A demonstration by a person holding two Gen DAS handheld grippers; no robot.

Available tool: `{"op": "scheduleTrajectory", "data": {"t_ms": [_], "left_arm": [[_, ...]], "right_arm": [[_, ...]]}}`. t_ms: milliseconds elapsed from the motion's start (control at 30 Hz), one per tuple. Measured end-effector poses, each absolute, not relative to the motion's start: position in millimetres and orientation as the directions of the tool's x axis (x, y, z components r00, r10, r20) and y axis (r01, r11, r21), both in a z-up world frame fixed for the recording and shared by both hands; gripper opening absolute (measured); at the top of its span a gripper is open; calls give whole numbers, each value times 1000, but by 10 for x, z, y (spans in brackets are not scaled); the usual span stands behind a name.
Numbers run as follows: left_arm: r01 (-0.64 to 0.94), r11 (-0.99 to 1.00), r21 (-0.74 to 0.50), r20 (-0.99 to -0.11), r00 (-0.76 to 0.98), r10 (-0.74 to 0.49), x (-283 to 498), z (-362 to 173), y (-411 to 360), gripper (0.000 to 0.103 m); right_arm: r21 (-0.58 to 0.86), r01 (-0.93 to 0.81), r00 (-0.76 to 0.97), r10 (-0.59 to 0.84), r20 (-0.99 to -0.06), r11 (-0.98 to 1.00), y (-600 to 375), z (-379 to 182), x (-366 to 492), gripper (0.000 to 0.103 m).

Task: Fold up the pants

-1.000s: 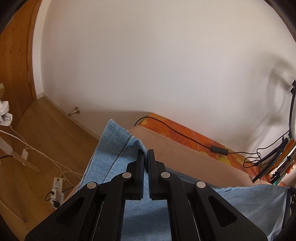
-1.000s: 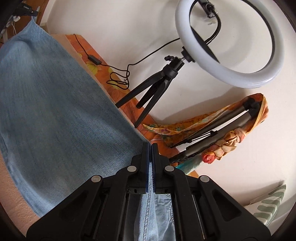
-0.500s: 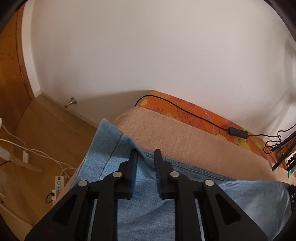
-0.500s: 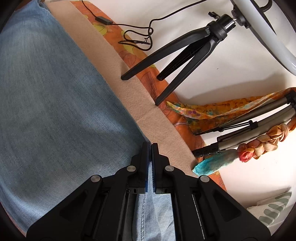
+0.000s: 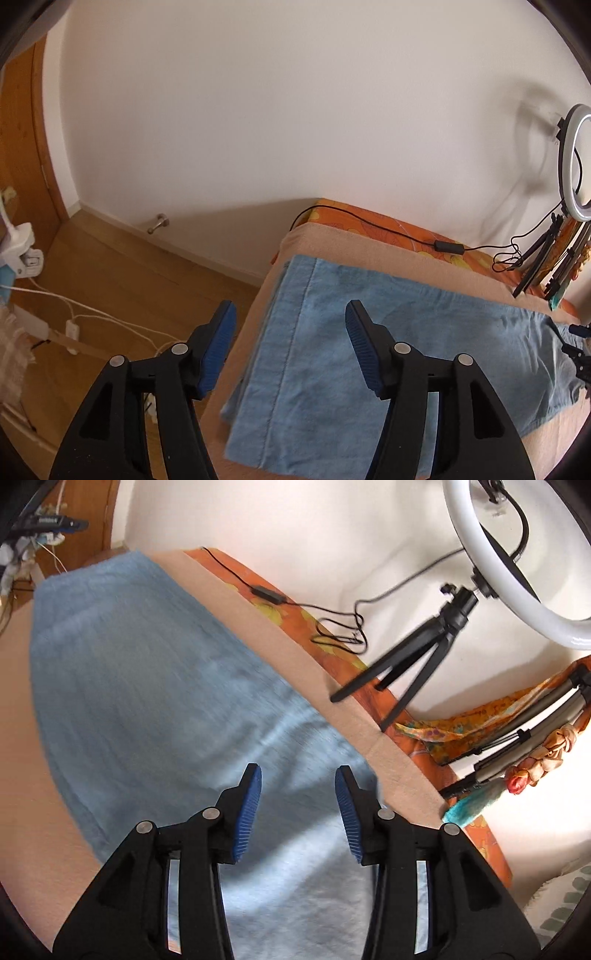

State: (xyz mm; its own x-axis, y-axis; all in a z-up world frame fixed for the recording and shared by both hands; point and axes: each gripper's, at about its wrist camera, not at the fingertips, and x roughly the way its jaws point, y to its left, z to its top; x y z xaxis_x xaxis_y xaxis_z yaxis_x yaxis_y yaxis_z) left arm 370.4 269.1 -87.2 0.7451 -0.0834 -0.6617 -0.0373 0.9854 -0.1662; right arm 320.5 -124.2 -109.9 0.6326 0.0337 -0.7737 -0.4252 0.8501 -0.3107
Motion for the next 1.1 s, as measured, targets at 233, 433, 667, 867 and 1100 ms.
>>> {"op": "scheduleTrajectory", "data": {"t_ms": [233, 433, 667, 867, 1100], "left_arm": [[-22, 969, -247, -683, 713, -158, 3440, -1133, 3130, 61], [51, 943, -329, -687, 672, -276, 3446, -1397, 3166, 61], [90, 903, -421, -675, 634, -378, 3648, -1595, 3173, 61], [116, 886, -449, -723, 535, -437, 3735, -1756, 3146, 61], [110, 784, -611, -647, 501, -575, 3576, -1685, 3298, 51]], "right_arm": [[-111, -601, 570, 326, -754, 792, -159, -916, 3018, 49], [-77, -726, 485, 429, -762, 683, 892, -1090, 2995, 49], [-42, -786, 392, 445, -805, 617, 1836, -1523, 3167, 50], [-47, -793, 375, 426, -823, 608, 2238, -1792, 3298, 50], [-4, -759, 374, 431, -821, 651, 2204, -1867, 3482, 50]]}}
